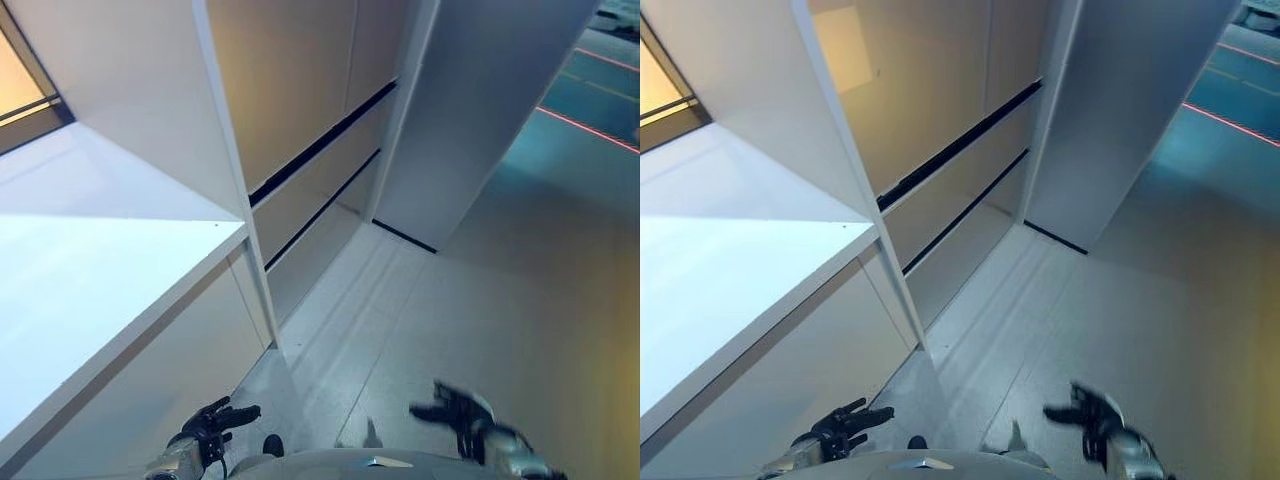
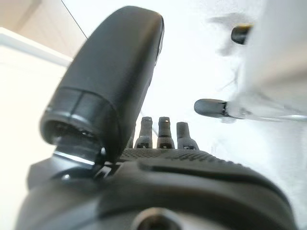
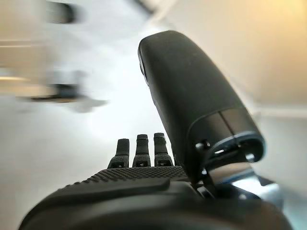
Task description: Put drinks into fridge and close the fridge
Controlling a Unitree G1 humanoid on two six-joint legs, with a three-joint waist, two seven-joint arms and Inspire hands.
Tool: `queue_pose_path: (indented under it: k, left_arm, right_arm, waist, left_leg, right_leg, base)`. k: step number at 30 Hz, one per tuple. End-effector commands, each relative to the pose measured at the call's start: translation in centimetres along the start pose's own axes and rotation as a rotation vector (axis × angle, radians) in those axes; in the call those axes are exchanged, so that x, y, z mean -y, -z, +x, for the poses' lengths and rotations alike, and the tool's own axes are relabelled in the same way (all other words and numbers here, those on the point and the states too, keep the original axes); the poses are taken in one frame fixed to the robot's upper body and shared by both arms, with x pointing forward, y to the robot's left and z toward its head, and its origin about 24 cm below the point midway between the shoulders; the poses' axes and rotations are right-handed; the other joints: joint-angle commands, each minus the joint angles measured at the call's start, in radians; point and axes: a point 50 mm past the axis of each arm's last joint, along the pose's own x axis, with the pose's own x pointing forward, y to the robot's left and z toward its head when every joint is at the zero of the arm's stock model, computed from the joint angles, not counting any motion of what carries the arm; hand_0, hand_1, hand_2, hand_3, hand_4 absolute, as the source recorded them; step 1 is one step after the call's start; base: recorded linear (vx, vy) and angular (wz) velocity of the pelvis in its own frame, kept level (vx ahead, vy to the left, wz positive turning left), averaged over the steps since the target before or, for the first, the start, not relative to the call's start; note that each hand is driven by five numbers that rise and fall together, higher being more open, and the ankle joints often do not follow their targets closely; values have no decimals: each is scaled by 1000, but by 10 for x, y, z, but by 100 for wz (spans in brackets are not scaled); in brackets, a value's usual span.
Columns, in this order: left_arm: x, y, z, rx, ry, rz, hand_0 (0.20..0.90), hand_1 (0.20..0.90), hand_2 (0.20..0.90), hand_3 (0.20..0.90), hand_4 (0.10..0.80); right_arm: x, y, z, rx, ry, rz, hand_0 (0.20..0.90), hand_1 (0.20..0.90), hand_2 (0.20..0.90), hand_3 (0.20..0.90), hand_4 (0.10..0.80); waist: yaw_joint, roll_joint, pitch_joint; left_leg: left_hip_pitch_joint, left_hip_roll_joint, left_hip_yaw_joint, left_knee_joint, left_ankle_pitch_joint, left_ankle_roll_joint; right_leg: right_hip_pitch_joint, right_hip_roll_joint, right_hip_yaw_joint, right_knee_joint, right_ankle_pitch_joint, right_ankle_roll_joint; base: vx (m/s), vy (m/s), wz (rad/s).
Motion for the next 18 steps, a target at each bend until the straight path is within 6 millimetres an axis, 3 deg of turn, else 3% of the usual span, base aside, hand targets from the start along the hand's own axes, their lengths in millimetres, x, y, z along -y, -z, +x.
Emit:
queue_pose_path:
  k: [1, 2, 7, 18]
  left_arm:
    - [-4, -4, 2, 36, 39, 8, 900, 900, 900, 900, 800]
    - [-4, 1, 2, 31, 50, 23, 900, 900, 900, 900, 800]
    - [-4, 15, 1, 5, 67, 34, 900, 900, 900, 900, 800]
    - [-1, 22, 0, -19, 87, 16, 900, 900, 900, 900, 800]
  right_arm:
    - [-2, -21, 5, 79, -34, -48, 900, 900, 900, 900, 800]
    - [-1, 3, 4, -30, -51, -45, 900, 900, 900, 900, 800]
    - [-3, 45, -3, -214, -95, -27, 900, 900, 900, 900, 800]
    - [-6, 49, -4, -262, -135, -104, 900, 900, 900, 900, 800]
  waist:
    - [17, 26, -14]
    - [15, 28, -16]
    - [13, 33, -16]
    - [11, 35, -24]
  left_leg:
    - [10, -24, 29, 27, -119, 35]
    - [8, -22, 36, 32, -121, 34]
    - [10, -26, 33, 38, -129, 38]
    - [21, -31, 26, 38, -148, 46]
  right_leg:
    - [-77, 64, -25, -11, 80, 5]
    - [-78, 64, -26, -9, 78, 5]
    - [-75, 64, -24, -9, 72, 4]
    - [-70, 71, -10, -7, 54, 3]
  base:
    - [-19, 18, -5]
    - [-6, 15, -6]
    - [14, 16, -5]
    - [12, 11, -7]
